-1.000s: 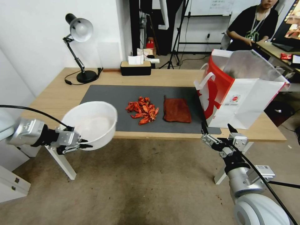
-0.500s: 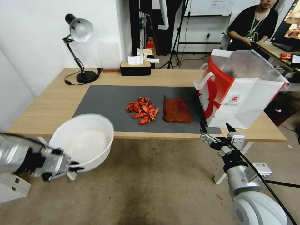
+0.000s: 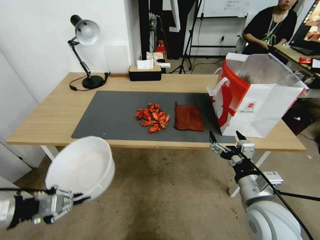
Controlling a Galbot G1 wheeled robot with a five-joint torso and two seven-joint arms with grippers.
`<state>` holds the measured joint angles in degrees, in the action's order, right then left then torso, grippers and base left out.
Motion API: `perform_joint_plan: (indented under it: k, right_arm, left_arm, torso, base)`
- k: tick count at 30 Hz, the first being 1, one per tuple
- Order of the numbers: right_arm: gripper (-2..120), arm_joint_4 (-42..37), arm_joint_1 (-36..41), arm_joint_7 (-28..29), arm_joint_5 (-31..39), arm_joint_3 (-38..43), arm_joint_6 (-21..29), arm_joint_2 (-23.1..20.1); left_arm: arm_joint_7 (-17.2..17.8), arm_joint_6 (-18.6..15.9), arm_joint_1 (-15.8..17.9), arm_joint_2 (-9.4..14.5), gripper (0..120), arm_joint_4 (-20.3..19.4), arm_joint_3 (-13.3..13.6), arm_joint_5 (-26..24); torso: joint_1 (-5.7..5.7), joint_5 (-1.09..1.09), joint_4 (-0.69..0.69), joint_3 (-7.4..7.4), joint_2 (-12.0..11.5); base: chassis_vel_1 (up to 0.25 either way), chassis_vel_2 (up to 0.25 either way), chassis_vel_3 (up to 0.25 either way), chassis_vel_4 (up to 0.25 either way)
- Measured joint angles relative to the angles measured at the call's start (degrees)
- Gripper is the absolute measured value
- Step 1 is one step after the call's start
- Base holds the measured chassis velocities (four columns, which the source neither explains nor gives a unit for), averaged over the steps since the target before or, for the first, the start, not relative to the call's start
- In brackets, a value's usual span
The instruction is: Sweep shrimp from table into container with towel, then put container into takeout bag.
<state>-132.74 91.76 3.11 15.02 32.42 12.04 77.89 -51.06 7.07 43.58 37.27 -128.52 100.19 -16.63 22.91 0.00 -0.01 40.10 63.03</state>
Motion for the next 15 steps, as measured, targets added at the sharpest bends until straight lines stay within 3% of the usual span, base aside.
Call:
perform_joint_plan:
  k: [1, 3, 4, 6, 7, 10, 11, 13, 14, 15]
  right_arm:
    - [100, 0.00, 0.00, 0.00, 0.00, 0.00, 0.00, 0.00]
    - [100, 0.03, 0.06, -0.01, 0.00, -0.01, -0.01, -0.19]
    - [100, 0.03, 0.06, -0.01, 0.00, -0.01, -0.01, -0.19]
    - [100, 0.12, 0.08, -0.01, 0.00, -0.06, -0.04, -0.15]
    - [100, 0.12, 0.08, -0.01, 0.00, -0.06, -0.04, -0.15]
    - [100, 0.19, -0.03, -0.01, -0.06, -0.22, -0.05, 0.14]
    - [100, 0.19, -0.03, -0.01, -0.06, -0.22, -0.05, 0.14]
    - [100, 0.30, -0.20, 0.00, -0.20, -0.22, -0.05, 0.19]
    - [100, 0.30, -0.20, 0.00, -0.20, -0.22, -0.05, 0.19]
    - [100, 0.34, -0.21, 0.00, -0.26, -0.22, -0.05, 0.19]
  left_arm:
    - [0.00, 0.00, 0.00, 0.00, 0, 0.00, 0.00, 0.00]
    - [-0.21, 0.66, 1.56, 2.06, 0, 0.55, 4.23, 4.13]
    - [-0.21, 0.66, 1.56, 2.06, 0, 0.55, 4.23, 4.13]
    - [-0.25, 0.96, 4.17, 3.43, 0, 1.77, 8.67, 8.49]
    - [-0.25, 0.96, 4.17, 3.43, 0, 1.77, 8.67, 8.49]
    - [-0.14, 1.28, 8.52, 3.50, 0, 4.27, 14.81, 13.59]
    - [-0.14, 1.28, 8.52, 3.50, 0, 4.27, 14.81, 13.59]
    - [0.00, 1.47, 12.78, 2.81, 0, 6.60, 20.17, 16.67]
    - [0.00, 1.47, 12.78, 2.81, 0, 6.60, 20.17, 16.67]
    - [0.18, 1.60, 14.35, 2.51, 0, 7.35, 21.79, 17.70]
  torso:
    - [0.00, 0.00, 0.00, 0.00, 0.00]
    - [0.00, 0.01, 0.01, 0.00, 0.00]
    - [0.00, 0.01, 0.01, 0.00, 0.00]
    - [0.00, 0.01, 0.02, 0.00, 0.00]
    - [0.00, 0.01, 0.02, 0.00, 0.00]
    - [0.00, 0.00, 0.01, 0.00, 0.00]
    - [0.00, 0.00, 0.01, 0.00, 0.00]
    - [0.00, 0.00, 0.01, 0.01, 0.00]
    - [0.00, 0.00, 0.01, 0.01, 0.00]
    - [0.00, -0.01, 0.02, 0.01, 0.00]
  base:
    - [0.000, 0.000, 0.000, 0.000]
    - [0.000, 0.000, 0.000, 0.000]
    - [0.000, 0.000, 0.000, 0.000]
    - [0.000, 0.000, 0.000, 0.000]
    - [0.000, 0.000, 0.000, 0.000]
    - [0.000, 0.000, 0.000, 0.000]
    - [0.000, 0.000, 0.000, 0.000]
    - [0.000, 0.000, 0.000, 0.000]
    - [0.000, 0.000, 0.000, 0.000]
    - [0.000, 0.000, 0.000, 0.000]
